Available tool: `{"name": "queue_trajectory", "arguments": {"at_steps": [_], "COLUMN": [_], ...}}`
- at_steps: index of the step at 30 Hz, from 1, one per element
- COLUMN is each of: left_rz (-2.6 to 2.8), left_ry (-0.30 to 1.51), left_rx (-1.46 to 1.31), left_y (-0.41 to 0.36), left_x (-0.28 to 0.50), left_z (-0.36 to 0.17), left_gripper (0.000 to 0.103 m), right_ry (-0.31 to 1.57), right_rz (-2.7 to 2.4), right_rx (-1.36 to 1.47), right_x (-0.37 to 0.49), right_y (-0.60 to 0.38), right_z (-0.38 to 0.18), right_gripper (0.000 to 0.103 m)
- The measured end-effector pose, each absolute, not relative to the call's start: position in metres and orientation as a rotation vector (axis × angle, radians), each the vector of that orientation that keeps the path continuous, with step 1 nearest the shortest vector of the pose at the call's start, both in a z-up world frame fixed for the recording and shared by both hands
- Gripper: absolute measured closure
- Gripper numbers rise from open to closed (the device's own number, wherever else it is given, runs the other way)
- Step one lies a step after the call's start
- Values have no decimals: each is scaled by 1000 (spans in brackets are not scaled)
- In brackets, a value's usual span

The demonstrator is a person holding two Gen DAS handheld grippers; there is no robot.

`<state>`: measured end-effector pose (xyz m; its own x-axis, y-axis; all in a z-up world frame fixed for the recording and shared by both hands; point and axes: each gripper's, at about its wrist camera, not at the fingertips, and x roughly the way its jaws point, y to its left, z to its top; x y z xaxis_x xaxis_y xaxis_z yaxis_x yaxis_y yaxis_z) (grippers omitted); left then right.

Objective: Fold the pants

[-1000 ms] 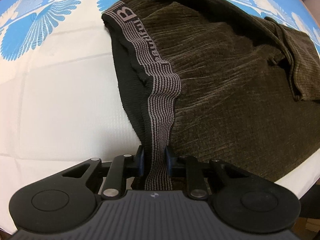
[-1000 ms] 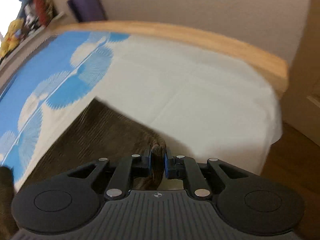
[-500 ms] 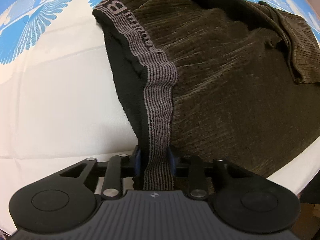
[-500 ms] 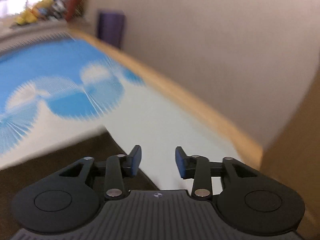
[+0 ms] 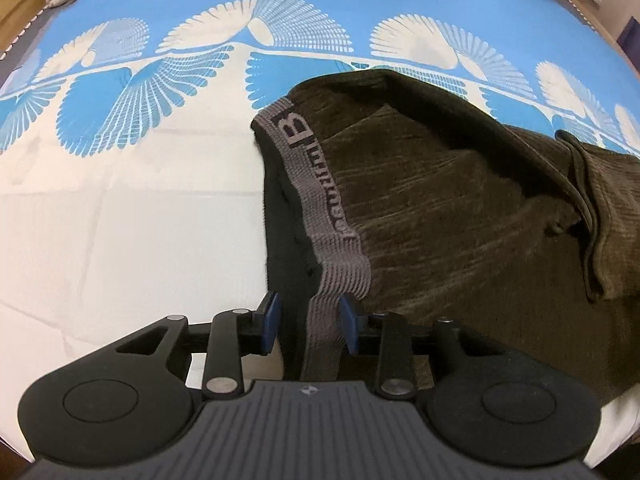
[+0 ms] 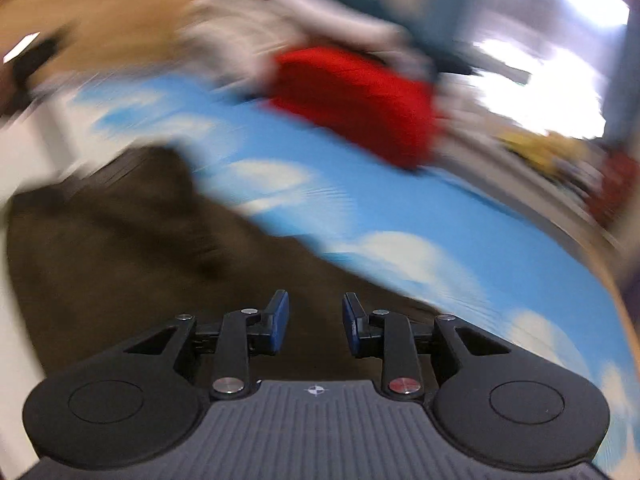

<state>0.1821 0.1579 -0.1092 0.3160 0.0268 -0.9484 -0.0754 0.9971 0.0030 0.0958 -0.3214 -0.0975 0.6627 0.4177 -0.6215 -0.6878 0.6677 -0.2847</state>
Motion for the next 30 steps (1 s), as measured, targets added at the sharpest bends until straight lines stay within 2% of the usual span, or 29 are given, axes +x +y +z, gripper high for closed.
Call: {"name": "queue_trajectory", "arguments": {"at_steps": [3, 8, 10, 12, 13, 17, 21, 23, 25, 27, 30], "left_rz": [60, 41, 37, 36, 34, 27, 27, 28, 32, 26, -11], "left_ry": [1243, 1227, 1216, 1203, 1198, 1172, 1158, 1156, 1160, 1157, 1129], "left_rx": [-56, -62, -67, -70, -73, -87, -98, -96, -95, -93, -101], "left_y": [149, 135, 133, 130, 129, 128, 129, 130, 130, 129, 124], "left_x": [188, 198, 202, 208, 210, 216, 220, 222, 223, 225, 226], "left_z": [-110, -107, -105, -102, -100, -94, -91, -92, -94, -95, -92], "left_gripper": [66, 66, 66, 66, 66, 66, 66, 66, 66, 66, 66], "right_ry": [582, 584, 576, 586, 596, 583, 487, 392, 305, 242, 291], "right_rz": [771, 807, 822, 817, 818, 768, 560, 331, -1, -344, -602], "right_rx": [-725, -969, -990, -969, -933, -619, -40, 292, 632, 912, 976], "right_x": [91, 86, 84, 91, 97, 142, 215, 241, 247, 233, 220], "right_y": [-275, -241, -240, -242, -245, -281, -395, -480, -570, -647, -698], "right_z": [-129, -171, -176, -170, -162, -94, -7, 14, 8, -23, -70], "right_gripper": [66, 64, 67, 88, 88, 89, 89, 89, 89, 89, 89]}}
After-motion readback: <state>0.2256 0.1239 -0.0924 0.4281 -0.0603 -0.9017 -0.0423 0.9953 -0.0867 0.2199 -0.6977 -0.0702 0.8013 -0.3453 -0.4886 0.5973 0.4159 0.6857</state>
